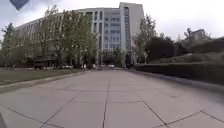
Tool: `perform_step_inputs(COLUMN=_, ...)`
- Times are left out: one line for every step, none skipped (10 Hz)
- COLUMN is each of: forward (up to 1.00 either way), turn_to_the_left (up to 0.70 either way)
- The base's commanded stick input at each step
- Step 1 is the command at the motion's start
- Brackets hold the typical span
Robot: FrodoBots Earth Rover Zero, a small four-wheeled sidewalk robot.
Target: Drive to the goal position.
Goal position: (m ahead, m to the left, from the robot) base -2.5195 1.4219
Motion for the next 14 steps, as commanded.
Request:
perform_step_inputs(forward=-0.59, turn_to_the_left=0.0)
perform_step_inputs(forward=-0.7, turn_to_the_left=0.0)
perform_step_inputs(forward=-0.7, turn_to_the_left=0.0)
perform_step_inputs(forward=-0.7, turn_to_the_left=0.0)
perform_step_inputs(forward=-0.28, turn_to_the_left=0.0)
perform_step_inputs(forward=0.0, turn_to_the_left=0.0)
perform_step_inputs(forward=0.0, turn_to_the_left=0.0)
perform_step_inputs(forward=0.0, turn_to_the_left=0.0)
perform_step_inputs(forward=0.0, turn_to_the_left=0.0)
perform_step_inputs(forward=0.0, turn_to_the_left=0.0)
perform_step_inputs(forward=0.0, turn_to_the_left=0.0)
perform_step_inputs(forward=0.04, turn_to_the_left=0.0)
perform_step_inputs(forward=0.7, turn_to_the_left=-0.01)
perform_step_inputs(forward=0.7, turn_to_the_left=-0.2)
